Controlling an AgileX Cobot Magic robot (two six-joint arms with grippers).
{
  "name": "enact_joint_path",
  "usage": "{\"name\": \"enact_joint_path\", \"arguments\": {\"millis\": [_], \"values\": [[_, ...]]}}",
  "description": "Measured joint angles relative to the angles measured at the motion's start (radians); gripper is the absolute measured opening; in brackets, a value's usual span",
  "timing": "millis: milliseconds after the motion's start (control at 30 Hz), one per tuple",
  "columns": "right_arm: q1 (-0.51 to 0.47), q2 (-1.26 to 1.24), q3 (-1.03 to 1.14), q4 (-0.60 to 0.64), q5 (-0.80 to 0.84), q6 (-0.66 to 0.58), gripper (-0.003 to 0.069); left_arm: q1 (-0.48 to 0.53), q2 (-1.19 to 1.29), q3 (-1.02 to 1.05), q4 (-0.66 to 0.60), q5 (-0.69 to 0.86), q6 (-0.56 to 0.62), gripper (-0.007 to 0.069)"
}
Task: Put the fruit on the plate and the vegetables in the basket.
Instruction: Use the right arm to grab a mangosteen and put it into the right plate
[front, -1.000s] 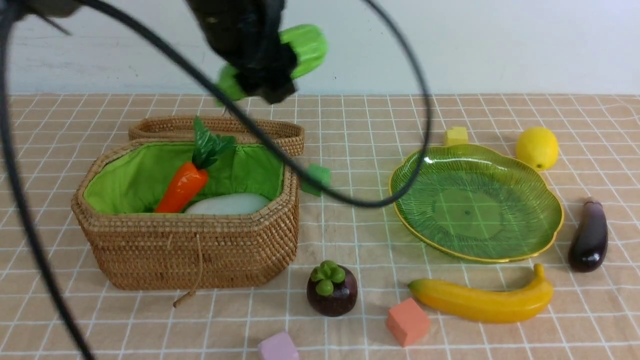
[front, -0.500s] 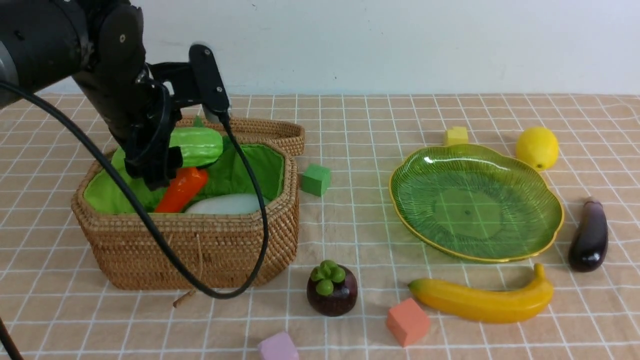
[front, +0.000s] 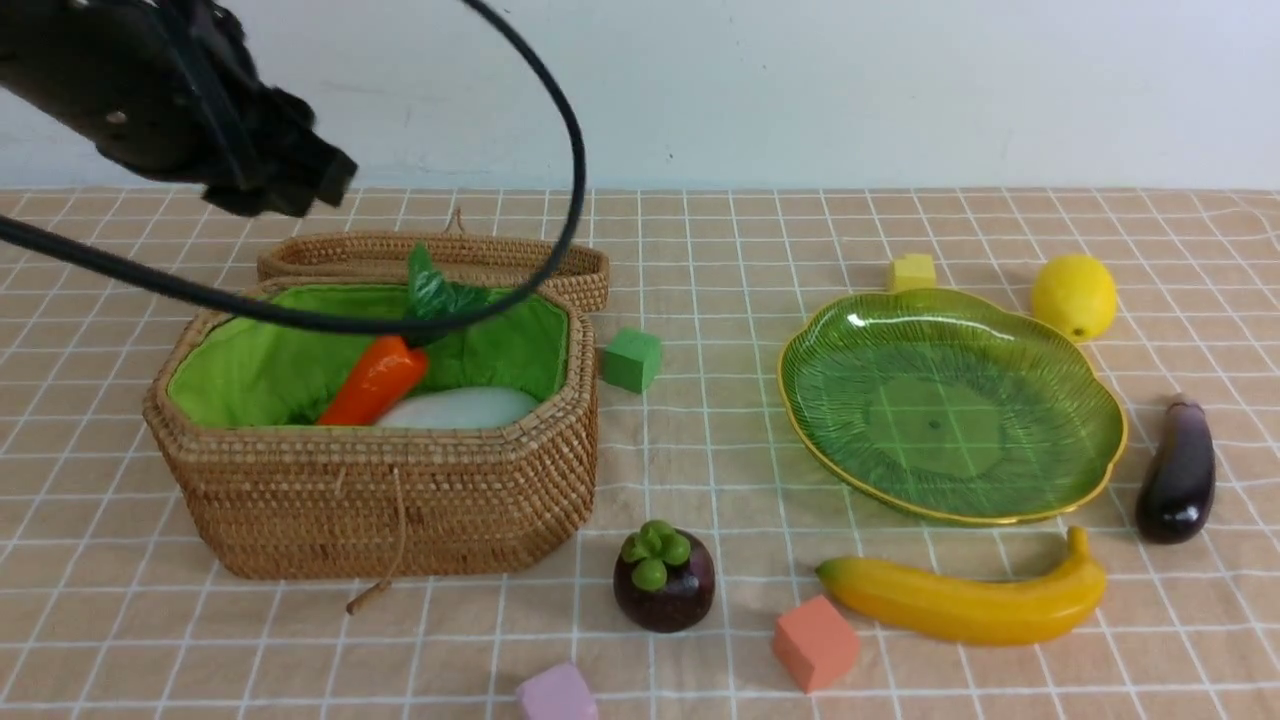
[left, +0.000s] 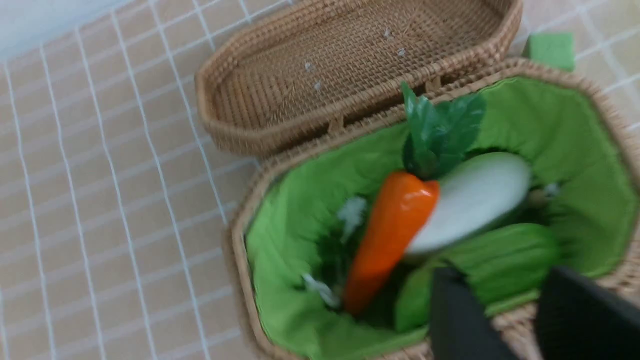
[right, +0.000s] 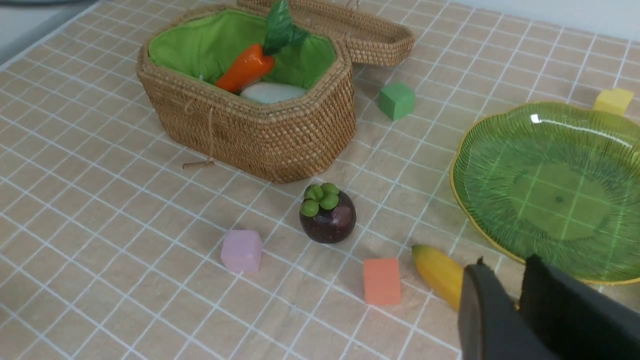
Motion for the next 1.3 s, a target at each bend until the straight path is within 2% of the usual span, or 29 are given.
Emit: {"name": "enact_joint_path", "arguments": {"millis": [33,100,167,333,433,467,500,600,633,733,767,867,967,1000,1067,1167,1300], "values": [[0.000,0.041,-0.010,0.000,0.014,0.000,0.0125,0.000,-0.043,0.011,-0.012,0.019,-0.041,0.0045],[0.000,0.090,-0.027,0.007,0.032,0.002,0.0126,0.000,-0.110,0.038,-0.032,0.031,-0.060,-0.0010],[0.000,0.155,-0.052,0.020,0.059,0.003,0.0126,0.000,-0.179,0.090,-0.062,0.027,-0.070,-0.0013],[0.022,0.410,-0.141,0.070,0.097,0.003,0.0124,0.000,-0.483,0.379,-0.212,-0.071,-0.029,-0.0013],[0.114,0.554,-0.182,0.061,0.089,0.012,0.0097,0.000,-0.671,0.587,-0.311,-0.151,0.051,-0.0013],[0.178,0.609,-0.198,0.046,0.077,0.021,0.0083,0.000,-0.758,0.673,-0.349,-0.179,0.083,-0.0013],[0.187,0.627,-0.204,0.044,0.074,0.025,0.0079,0.000,-0.770,0.685,-0.361,-0.188,0.087,-0.0013],[0.327,0.762,-0.260,-0.062,0.034,0.082,0.0071,0.000,-0.961,0.824,-0.443,-0.253,0.133,-0.0013],[0.333,0.770,-0.268,-0.069,0.032,0.093,0.0072,0.000,-0.961,0.824,-0.447,-0.256,0.135,-0.0013],[0.409,0.900,-0.342,-0.211,0.018,0.169,0.0150,0.000,-1.089,0.868,-0.490,-0.286,0.143,-0.0013],[0.412,0.907,-0.342,-0.218,0.016,0.173,0.0158,0.000,-1.099,0.870,-0.489,-0.286,0.143,-0.0013],[0.434,1.014,-0.411,-0.273,-0.009,0.198,0.0321,0.000,-1.145,0.871,-0.496,-0.287,0.145,-0.0013],[0.440,1.115,-0.473,-0.273,-0.040,0.202,0.0525,0.000,-1.152,0.871,-0.507,-0.294,0.147,-0.0013],[0.440,1.127,-0.480,-0.273,-0.045,0.202,0.0550,0.000,-1.152,0.871,-0.509,-0.295,0.148,-0.0013],[0.440,1.197,-0.509,-0.274,-0.068,0.202,0.0649,0.000,-1.152,0.872,-0.521,-0.304,0.156,-0.0013],[0.440,1.274,-0.529,-0.278,-0.092,0.202,0.0676,0.000,-1.152,0.875,-0.540,-0.310,0.168,-0.0013],[0.440,1.349,-0.534,-0.318,-0.123,0.202,0.0675,0.000,-1.152,0.876,-0.560,-0.312,0.171,-0.0013]]}}
